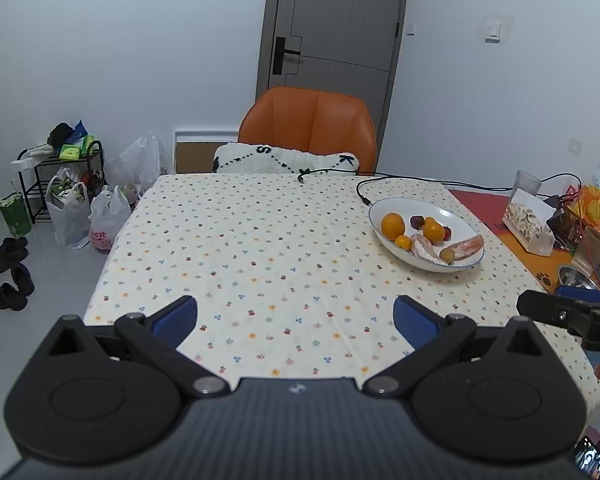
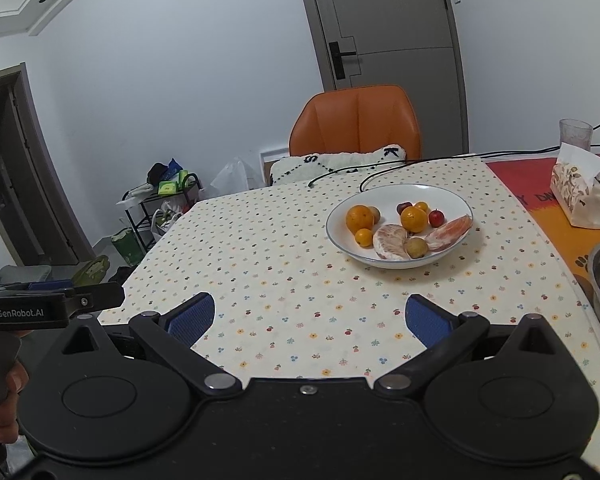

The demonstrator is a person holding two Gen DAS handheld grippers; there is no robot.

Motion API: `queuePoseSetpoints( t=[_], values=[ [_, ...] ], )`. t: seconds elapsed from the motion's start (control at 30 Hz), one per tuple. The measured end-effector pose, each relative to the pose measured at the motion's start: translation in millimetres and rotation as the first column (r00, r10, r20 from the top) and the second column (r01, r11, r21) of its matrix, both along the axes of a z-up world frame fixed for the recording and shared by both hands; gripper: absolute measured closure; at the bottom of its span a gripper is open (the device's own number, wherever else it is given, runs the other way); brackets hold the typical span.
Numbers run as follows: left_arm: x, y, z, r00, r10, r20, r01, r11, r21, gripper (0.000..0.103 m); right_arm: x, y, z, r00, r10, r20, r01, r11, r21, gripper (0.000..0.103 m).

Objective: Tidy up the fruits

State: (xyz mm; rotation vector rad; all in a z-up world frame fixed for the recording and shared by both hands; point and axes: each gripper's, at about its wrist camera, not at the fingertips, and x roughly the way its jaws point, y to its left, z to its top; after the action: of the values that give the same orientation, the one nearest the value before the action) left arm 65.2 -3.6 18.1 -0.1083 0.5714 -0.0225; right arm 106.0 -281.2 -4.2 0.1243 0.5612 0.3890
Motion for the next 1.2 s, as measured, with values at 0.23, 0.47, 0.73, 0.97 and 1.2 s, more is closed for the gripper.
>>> queuePoseSetpoints(
  t=[0.23,0.47,0.73,0.97,1.2],
  values=[
    [0.5,1.2,-2.1,1.0,0.005,-0.004,-0.005,1.0,-0.004,0.0,0.9,0.1,-1.4,1.0,0.002,-0.001,-0.002,1.0,0.005,0.0],
    [0.7,1.5,-2.3,1.0,0.005,-0.006,-0.005,1.0,-0.003,0.0,1.1,0.0,-1.2,1.0,0.0,-0.003,0.0,1.0,0.006,0.0],
    [0.8,1.4,-2.7,1.0,0.006,-0.008,-0.006,1.0,-0.004,0.0,0.7,0.4,-2.6,1.0,0.0,-0.005,0.0,1.0,0.006,0.0],
    [0.8,0.5,-5.4,1.0,0.004,-0.012,-0.005,1.0,-0.006,0.0,-0.1,1.7,-2.7,1.0,0.001,-0.006,-0.001,1.0,0.007,0.0],
    [0.7,1.1,-7.5,1.0,0.005,-0.019,-0.005,1.0,-0.01,0.0,0.4,2.4,-3.3,1.0,0.002,-0.007,-0.002,1.0,0.007,0.0]
  ],
)
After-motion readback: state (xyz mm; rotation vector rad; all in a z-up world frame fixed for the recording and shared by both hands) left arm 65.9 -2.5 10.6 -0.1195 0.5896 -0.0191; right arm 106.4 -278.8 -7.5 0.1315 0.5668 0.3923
